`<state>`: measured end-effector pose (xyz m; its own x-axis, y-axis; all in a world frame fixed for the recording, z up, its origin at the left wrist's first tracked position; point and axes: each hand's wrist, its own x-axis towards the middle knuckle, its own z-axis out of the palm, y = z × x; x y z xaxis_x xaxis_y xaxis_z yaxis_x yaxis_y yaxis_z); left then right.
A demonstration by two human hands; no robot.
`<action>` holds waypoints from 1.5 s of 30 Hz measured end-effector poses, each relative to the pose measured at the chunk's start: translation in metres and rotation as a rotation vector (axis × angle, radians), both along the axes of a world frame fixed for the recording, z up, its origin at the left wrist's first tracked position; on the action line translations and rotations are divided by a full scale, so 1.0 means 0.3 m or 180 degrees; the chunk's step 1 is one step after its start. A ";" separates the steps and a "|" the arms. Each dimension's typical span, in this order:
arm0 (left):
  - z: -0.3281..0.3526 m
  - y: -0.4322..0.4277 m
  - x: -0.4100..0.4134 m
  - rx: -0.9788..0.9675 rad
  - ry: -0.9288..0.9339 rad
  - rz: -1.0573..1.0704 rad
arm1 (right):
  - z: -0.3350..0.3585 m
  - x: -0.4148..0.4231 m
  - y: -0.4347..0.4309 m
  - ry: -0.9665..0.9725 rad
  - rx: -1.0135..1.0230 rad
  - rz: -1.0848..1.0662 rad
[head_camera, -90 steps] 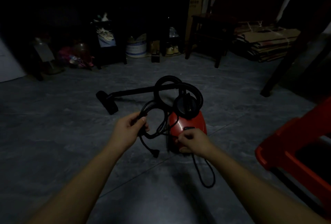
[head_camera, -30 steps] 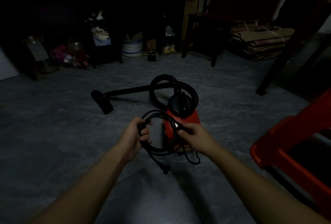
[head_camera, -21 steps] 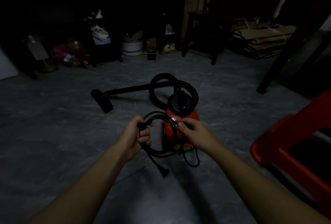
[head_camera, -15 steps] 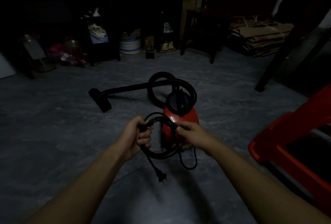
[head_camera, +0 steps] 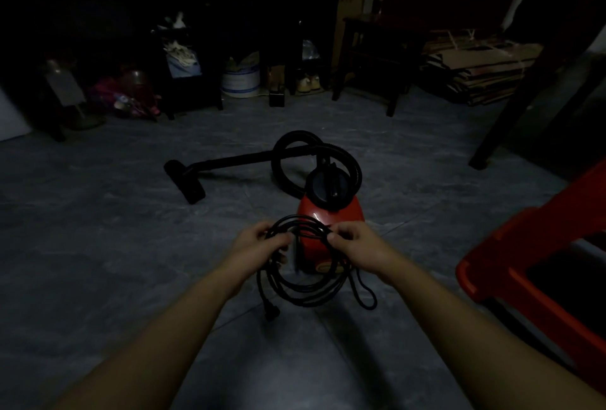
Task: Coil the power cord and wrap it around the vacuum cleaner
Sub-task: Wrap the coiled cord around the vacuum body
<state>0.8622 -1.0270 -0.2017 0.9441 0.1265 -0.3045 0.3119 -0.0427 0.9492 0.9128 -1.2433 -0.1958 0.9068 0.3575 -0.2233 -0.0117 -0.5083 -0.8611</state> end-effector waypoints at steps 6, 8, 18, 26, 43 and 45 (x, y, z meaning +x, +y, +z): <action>0.020 -0.013 -0.007 0.0850 -0.0500 -0.0307 | 0.032 -0.021 0.042 -0.0353 -0.0153 0.0315; 0.036 -0.011 -0.007 0.0662 -0.0485 -0.0361 | 0.041 -0.019 0.045 -0.0418 -0.0090 0.0259; 0.084 -0.020 0.006 0.0028 -0.0362 -0.0221 | 0.048 -0.019 0.033 -0.0350 0.0303 0.0051; 0.073 -0.032 0.002 -0.0151 -0.0557 0.0173 | 0.062 -0.044 0.038 0.0359 0.0711 0.0030; 0.029 -0.031 -0.027 0.1075 -0.1010 -0.0139 | 0.058 -0.034 0.082 -0.0346 0.0218 0.0180; 0.036 -0.038 -0.030 0.0843 -0.0914 -0.0145 | 0.057 -0.032 0.079 -0.0350 0.0254 0.0137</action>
